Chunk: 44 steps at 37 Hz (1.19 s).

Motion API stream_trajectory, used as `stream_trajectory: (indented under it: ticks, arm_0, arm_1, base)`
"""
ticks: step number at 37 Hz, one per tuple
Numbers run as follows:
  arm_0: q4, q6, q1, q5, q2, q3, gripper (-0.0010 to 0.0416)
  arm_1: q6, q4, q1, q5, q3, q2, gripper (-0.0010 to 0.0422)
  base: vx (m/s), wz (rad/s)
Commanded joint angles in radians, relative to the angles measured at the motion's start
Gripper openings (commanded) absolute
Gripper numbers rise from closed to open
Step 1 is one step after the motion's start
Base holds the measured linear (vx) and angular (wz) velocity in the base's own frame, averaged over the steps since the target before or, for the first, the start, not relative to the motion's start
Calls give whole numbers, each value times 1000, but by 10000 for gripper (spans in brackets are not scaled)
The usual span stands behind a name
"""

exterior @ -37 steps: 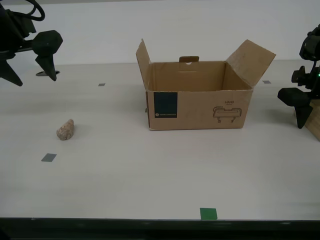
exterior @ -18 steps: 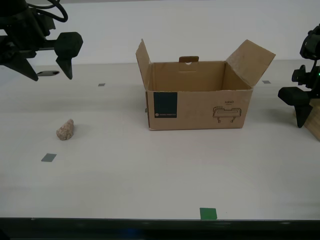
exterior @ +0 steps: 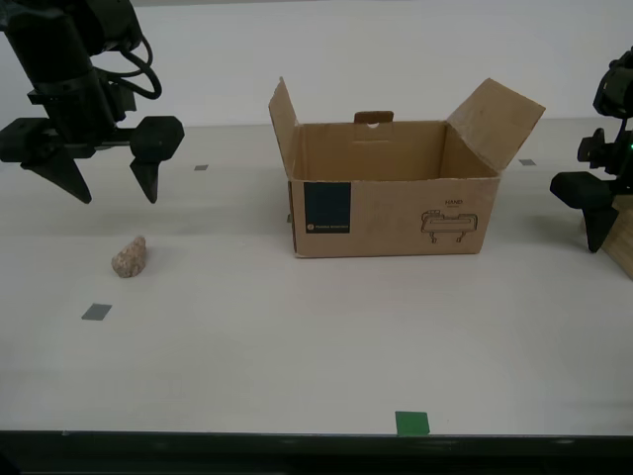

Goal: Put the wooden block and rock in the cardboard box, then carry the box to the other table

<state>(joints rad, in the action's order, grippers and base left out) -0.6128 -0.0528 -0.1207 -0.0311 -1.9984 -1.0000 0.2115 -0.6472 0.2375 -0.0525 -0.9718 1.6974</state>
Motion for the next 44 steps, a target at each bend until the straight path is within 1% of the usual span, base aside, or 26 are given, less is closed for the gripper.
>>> stream_trajectory:
  ticks: [1,6,9,15,18,22,24,27,28,38,44]
  arm_0:
    - [0,1,0,-3,0,0,311]
    - [3,2,1,-3,0,0,303]
    - [4,2,1,-3,0,0,301]
    - [5,3,3,-3,0,0,312]
    - [4,3,3,-3,0,0,314]
    - [3,3,3,-3,0,0,309]
    - [4,3,4,-3,0,0,304]
    - [3,3,4,-3,0,0,298]
    - [3,3,4,-3,0,0,297]
    - [4,3,4,-3,0,0,290]
    - [4,3,5,-3,0,0,303]
  arm_1:
    - [24,11,18,-4,24,-2,389]
    - [52,45,20,-4,87,-2,389]
    - [56,72,21,-4,133,-2,389]
    - [72,180,22,-4,204,-1,389]
    - [78,221,22,-4,222,-1,389]
    - [89,235,25,-5,222,-1,389]
    - [97,251,26,-18,222,0,389]
    - [97,302,26,-64,227,0,389]
    - [97,318,26,-74,229,0,389]
    - [103,356,35,-71,245,0,389]
    - [104,379,40,-71,266,0,389]
  base:
    - [0,0]
    - [0,0]
    - [0,0]
    - [0,0]
    - [0,0]
    - [0,0]
    - [0,0]
    - [0,0]
    - [0,0]
    - [0,0]
    - [0,0]
